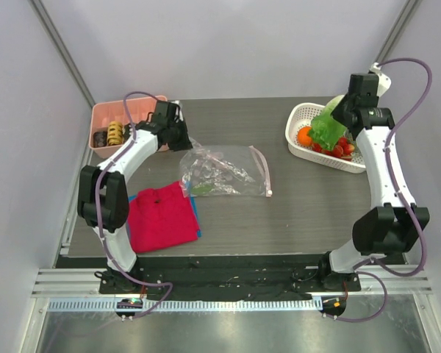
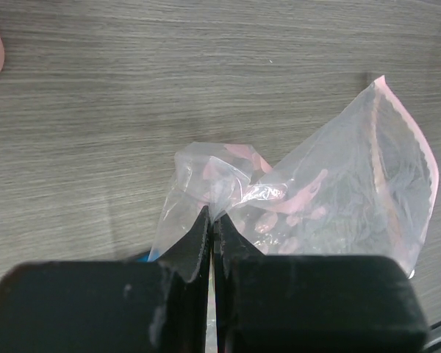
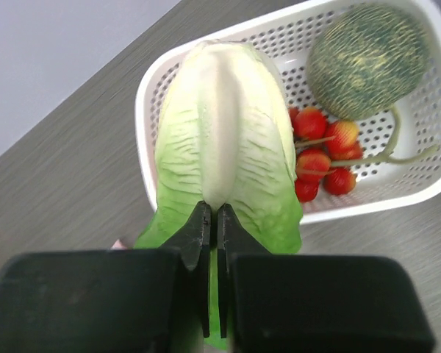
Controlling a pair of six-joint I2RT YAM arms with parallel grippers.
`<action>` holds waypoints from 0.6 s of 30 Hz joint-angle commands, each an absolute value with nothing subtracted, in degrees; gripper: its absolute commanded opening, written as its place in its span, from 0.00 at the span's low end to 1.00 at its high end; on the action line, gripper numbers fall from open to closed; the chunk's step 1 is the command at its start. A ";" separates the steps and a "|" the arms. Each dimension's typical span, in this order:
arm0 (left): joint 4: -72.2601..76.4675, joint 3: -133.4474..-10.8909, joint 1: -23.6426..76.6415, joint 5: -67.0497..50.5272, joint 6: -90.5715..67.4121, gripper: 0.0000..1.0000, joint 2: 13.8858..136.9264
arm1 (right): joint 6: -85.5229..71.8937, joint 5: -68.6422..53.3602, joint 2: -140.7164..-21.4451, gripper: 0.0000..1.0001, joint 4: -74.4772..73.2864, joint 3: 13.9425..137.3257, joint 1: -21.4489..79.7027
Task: Open the zip-top bag and remove the fake food
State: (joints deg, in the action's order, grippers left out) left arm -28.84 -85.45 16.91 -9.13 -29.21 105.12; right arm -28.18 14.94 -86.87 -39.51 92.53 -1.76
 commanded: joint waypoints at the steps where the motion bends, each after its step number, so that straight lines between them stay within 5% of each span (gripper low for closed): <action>1: -32.08 -89.03 17.05 -6.95 -25.40 0.01 107.40 | -29.52 14.17 -92.45 0.01 -36.21 99.91 -7.54; 4: -35.58 -92.19 17.05 -5.11 -23.56 0.08 109.51 | -30.06 10.12 -96.66 0.01 -34.98 103.52 -9.49; 10: -36.91 -93.95 17.14 -2.11 -21.71 0.64 108.46 | -29.97 6.33 -106.85 0.01 -35.68 112.58 -12.22; 18: -41.75 -97.21 19.42 -0.35 -20.21 0.66 102.84 | -29.10 6.68 -119.09 0.08 -45.52 122.87 -13.71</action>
State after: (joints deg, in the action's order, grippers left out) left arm -39.07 -94.67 17.65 -1.93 -22.00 109.40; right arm -29.26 7.62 -116.44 -41.67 119.26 -12.82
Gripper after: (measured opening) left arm 0.661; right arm 0.084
